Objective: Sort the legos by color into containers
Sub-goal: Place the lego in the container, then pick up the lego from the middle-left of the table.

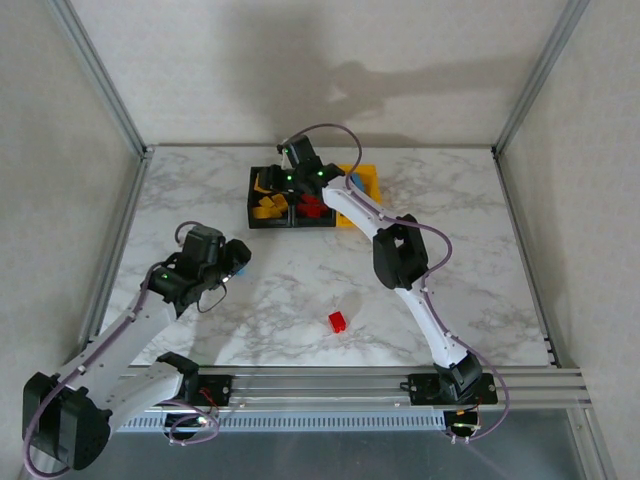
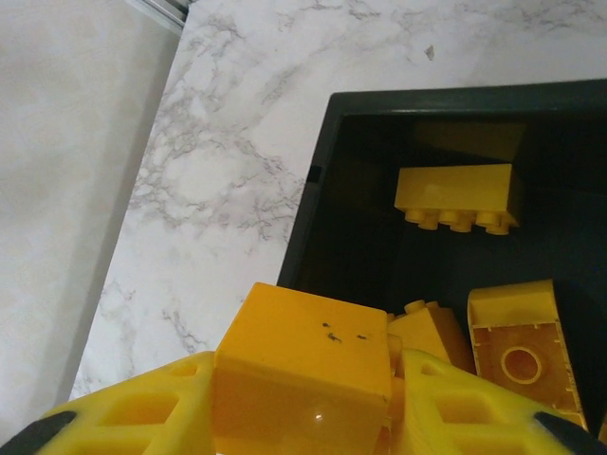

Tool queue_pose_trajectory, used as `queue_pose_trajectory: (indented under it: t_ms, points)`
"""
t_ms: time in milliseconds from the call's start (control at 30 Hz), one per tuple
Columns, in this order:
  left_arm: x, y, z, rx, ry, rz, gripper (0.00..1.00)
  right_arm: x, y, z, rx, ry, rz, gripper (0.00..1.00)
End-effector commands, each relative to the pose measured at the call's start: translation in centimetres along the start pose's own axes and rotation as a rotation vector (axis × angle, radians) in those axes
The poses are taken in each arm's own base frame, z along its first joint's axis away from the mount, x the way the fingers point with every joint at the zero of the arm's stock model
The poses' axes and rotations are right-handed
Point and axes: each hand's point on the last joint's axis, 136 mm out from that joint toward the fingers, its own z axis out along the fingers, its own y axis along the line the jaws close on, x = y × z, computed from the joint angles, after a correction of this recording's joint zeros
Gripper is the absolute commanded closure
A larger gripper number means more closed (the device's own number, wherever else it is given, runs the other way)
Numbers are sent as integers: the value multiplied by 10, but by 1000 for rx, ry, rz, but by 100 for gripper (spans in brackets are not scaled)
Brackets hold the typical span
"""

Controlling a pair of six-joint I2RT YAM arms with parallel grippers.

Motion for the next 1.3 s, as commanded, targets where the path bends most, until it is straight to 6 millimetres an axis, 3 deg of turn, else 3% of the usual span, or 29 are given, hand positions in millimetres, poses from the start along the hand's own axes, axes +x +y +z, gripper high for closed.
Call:
queue_pose_trajectory:
  t_ms: [0, 200, 400, 633, 767, 1000, 1267]
  points:
    - [-5, 5, -5, -19, -20, -17, 33, -6, 12, 4, -48, -19, -6, 56]
    - [-5, 4, -6, -16, -20, -17, 33, -6, 12, 3, -42, -18, -9, 42]
    - [-5, 7, -6, -21, -24, -19, 33, -15, 21, -9, -47, -41, -31, 41]
    - [-5, 16, -3, -67, -30, -25, 26, -40, 61, -58, -80, -111, -140, 40]
    - [-4, 22, 4, -106, -25, -29, 24, -38, 72, -91, -74, -119, -177, 39]
    - [-4, 32, 24, -184, -27, -46, 24, 7, 59, -152, -32, -85, -220, 40]
    - [-6, 47, 51, -294, -24, -26, 24, 99, -2, -208, 60, 5, -138, 40]
